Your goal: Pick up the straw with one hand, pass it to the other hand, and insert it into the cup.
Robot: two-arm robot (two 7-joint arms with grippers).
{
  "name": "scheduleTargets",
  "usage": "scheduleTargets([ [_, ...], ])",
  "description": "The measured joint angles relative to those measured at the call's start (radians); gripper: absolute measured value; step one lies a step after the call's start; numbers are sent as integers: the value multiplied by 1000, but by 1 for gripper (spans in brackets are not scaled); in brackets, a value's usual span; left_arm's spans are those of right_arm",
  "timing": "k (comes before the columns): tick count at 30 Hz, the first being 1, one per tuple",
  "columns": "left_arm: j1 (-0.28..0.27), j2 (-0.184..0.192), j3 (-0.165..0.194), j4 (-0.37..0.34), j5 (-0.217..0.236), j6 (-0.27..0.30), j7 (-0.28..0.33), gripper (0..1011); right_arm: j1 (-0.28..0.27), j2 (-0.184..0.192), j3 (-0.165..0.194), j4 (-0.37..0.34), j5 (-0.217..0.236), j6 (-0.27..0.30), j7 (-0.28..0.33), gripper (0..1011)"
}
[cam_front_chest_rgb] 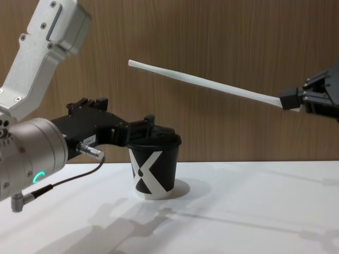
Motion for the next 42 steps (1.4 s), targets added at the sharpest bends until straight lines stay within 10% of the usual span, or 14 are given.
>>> scheduleTargets([
  [24, 5, 1, -11, -5, -25, 0, -26, 1003, 8, 4, -4, 1, 3, -9, 13, 0],
  [42, 31, 10, -89, -33, -282, 95, -219, 1003, 10, 4, -4, 1, 3, -10, 14, 0],
])
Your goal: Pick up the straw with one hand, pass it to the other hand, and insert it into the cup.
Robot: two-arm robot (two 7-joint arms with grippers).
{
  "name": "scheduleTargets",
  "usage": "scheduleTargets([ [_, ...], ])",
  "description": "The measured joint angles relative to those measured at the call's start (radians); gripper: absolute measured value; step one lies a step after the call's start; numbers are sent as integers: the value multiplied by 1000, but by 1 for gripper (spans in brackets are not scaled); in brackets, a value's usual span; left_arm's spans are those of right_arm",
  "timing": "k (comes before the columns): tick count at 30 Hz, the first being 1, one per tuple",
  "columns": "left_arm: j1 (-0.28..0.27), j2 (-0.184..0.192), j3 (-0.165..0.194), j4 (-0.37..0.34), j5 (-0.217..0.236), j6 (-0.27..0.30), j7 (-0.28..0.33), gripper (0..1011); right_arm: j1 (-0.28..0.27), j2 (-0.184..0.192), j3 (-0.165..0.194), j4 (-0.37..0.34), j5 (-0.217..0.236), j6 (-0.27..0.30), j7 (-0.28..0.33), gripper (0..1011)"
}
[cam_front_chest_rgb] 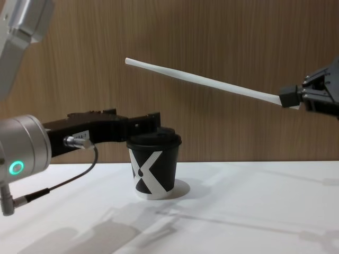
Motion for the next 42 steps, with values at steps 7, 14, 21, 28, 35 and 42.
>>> scheduleTargets([
  [7, 10, 3, -30, -6, -103, 40, -66, 1003, 0, 0, 0, 0, 0, 0, 0, 0],
  [14, 18, -5, -55, -3, -194, 60, -122, 1003, 0, 0, 0, 0, 0, 0, 0, 0],
  [21, 22, -22, -74, 11, -278, 60, -183, 1003, 0, 0, 0, 0, 0, 0, 0, 0],
  [28, 21, -45, -87, 36, -348, 35, -256, 1003, 0, 0, 0, 0, 0, 0, 0, 0],
  [35, 13, -65, -92, 66, -413, 5, -340, 1003, 0, 0, 0, 0, 0, 0, 0, 0],
  [42, 2, -82, -91, 93, -457, -17, -397, 1003, 0, 0, 0, 0, 0, 0, 0, 0],
])
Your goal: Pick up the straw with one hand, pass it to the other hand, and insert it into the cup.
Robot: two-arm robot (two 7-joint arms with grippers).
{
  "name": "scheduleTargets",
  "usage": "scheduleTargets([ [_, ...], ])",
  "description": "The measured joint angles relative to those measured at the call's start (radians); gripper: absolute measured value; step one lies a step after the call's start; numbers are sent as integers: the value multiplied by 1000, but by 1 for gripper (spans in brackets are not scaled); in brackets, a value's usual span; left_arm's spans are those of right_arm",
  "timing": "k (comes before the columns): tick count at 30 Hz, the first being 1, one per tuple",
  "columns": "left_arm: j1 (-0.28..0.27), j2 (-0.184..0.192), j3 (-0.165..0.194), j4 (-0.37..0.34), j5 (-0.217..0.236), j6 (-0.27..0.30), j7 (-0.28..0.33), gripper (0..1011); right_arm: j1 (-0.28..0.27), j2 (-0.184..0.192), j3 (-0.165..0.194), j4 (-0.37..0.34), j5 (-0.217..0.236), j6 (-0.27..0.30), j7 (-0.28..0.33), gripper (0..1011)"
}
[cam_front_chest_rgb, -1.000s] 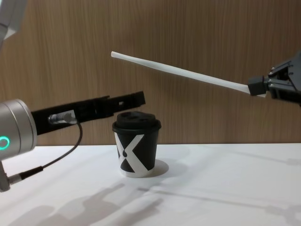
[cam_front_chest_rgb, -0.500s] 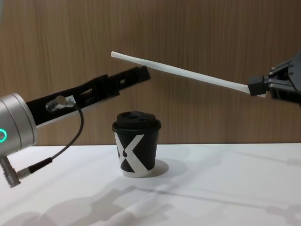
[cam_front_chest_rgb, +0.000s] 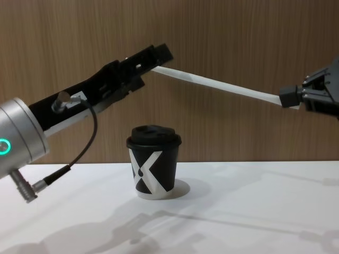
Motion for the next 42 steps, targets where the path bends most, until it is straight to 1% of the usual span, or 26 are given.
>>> scheduleTargets([
  [5, -8, -18, 2, 19, -25, -13, -14, 1003, 0, 0, 0, 0, 0, 0, 0, 0],
  [12, -21, -44, 9, 42, -47, -23, -11, 1003, 0, 0, 0, 0, 0, 0, 0, 0],
  [25, -39, -71, 24, 68, -71, -32, 3, 993, 0, 0, 0, 0, 0, 0, 0, 0],
  [27, -41, -74, 25, 70, -73, -33, 4, 961, 0, 0, 0, 0, 0, 0, 0, 0],
  [30, -43, -76, 26, 72, -75, -34, 5, 871, 0, 0, 0, 0, 0, 0, 0, 0],
  [31, -43, -76, 27, 73, -76, -34, 5, 871, 0, 0, 0, 0, 0, 0, 0, 0],
  [32, -44, -77, 27, 74, -77, -34, 6, 816, 0, 0, 0, 0, 0, 0, 0, 0],
  [34, -45, -79, 28, 76, -78, -35, 6, 782, 0, 0, 0, 0, 0, 0, 0, 0],
  [36, -45, -80, 29, 77, -79, -35, 7, 702, 0, 0, 0, 0, 0, 0, 0, 0],
  [39, -46, -81, 29, 78, -80, -35, 7, 627, 0, 0, 0, 0, 0, 0, 0, 0],
  [40, -46, -81, 30, 78, -80, -35, 7, 563, 0, 0, 0, 0, 0, 0, 0, 0],
  [42, -47, -82, 30, 79, -81, -36, 8, 528, 0, 0, 0, 0, 0, 0, 0, 0],
])
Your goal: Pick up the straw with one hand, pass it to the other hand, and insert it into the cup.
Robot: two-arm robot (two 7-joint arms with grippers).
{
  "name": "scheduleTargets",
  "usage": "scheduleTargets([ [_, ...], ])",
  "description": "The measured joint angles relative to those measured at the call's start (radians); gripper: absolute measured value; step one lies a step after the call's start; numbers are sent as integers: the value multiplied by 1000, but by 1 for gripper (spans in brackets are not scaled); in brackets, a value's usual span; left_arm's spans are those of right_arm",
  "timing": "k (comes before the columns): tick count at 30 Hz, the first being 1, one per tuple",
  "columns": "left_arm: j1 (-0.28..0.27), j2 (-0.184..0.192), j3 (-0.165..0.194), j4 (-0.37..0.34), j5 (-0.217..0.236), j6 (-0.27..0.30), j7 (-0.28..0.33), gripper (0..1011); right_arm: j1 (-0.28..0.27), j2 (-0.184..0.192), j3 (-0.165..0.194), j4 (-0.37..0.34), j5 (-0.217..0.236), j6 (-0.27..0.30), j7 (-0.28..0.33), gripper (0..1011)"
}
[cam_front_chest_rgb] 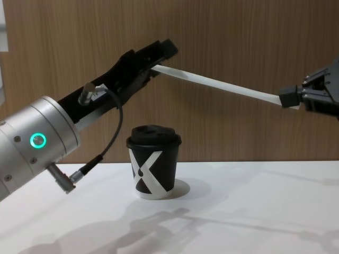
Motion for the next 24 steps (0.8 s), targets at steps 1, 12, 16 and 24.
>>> scheduleTargets([
  [1, 0, 0, 0, 0, 0, 0, 0, 502, 0, 0, 0, 0, 0, 0, 0, 0],
  [12, -2, -2, 1, 2, -2, -1, 1, 145, 0, 0, 0, 0, 0, 0, 0, 0],
  [16, -2, -2, 2, 3, -3, -1, 1, 107, 0, 0, 0, 0, 0, 0, 0, 0],
  [24, -2, -3, 2, 3, -3, -1, 1, 60, 0, 0, 0, 0, 0, 0, 0, 0],
])
